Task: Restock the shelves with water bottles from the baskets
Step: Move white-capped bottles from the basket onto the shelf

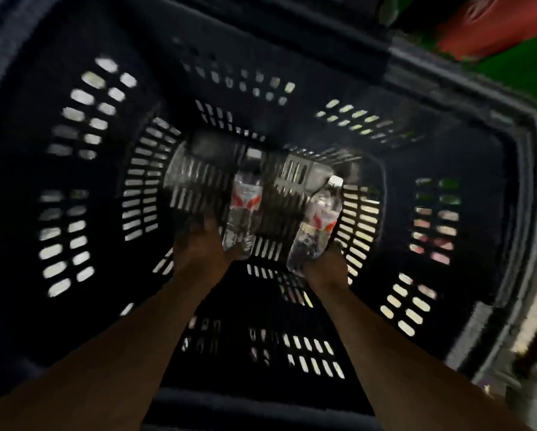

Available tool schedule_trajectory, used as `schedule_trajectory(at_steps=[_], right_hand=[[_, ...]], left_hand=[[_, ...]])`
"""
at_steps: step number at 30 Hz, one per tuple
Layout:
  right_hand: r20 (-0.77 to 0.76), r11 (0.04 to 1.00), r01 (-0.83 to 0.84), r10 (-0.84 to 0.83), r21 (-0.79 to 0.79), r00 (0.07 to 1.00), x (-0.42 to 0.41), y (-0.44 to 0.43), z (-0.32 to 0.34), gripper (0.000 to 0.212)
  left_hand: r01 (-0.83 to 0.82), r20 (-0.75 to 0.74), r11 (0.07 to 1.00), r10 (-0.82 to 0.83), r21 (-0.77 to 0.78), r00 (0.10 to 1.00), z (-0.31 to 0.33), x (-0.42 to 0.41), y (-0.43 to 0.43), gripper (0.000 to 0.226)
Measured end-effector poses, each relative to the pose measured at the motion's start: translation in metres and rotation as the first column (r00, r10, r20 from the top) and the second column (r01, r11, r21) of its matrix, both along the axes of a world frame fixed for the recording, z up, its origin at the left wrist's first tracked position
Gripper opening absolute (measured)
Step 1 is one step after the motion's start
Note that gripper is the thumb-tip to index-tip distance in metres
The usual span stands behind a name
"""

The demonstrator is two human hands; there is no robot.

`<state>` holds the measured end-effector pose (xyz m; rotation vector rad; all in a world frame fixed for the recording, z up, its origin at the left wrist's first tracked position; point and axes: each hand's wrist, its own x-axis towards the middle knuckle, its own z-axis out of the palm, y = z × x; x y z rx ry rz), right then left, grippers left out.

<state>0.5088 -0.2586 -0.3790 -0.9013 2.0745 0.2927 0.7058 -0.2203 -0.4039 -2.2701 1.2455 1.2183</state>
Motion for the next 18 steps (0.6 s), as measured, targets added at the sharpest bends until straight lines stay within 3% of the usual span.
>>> schedule_trajectory(at_steps=[6, 8, 12, 18], right_hand=[[0.092, 0.952, 0.303, -0.299, -0.038, 0.95, -0.017, 0.01, -0.107, 0.071], [0.105, 0.927, 0.371, -0.364, -0.056, 0.926, -0.008, 0.006, -0.101, 0.063], [0.078, 0.918, 0.371, -0.364, -0.142, 0.928, -0.009, 0.007, -0.1, 0.049], [0.107, 0.94, 0.315, -0.303, -0.13, 0.947, -0.009, 0.007, -0.068, 0.049]], left_hand=[[-0.167, -0.091, 0.984, 0.161, -0.063, 0.983, -0.059, -0.014, -0.02, 0.091], [-0.169, -0.133, 0.982, 0.156, -0.087, 0.979, -0.07, -0.017, -0.022, 0.093], [-0.075, -0.078, 0.994, 0.069, -0.084, 0.995, -0.085, -0.02, -0.02, 0.091], [-0.341, -0.243, 0.94, 0.327, -0.017, 0.913, -0.064, -0.018, -0.023, 0.034]])
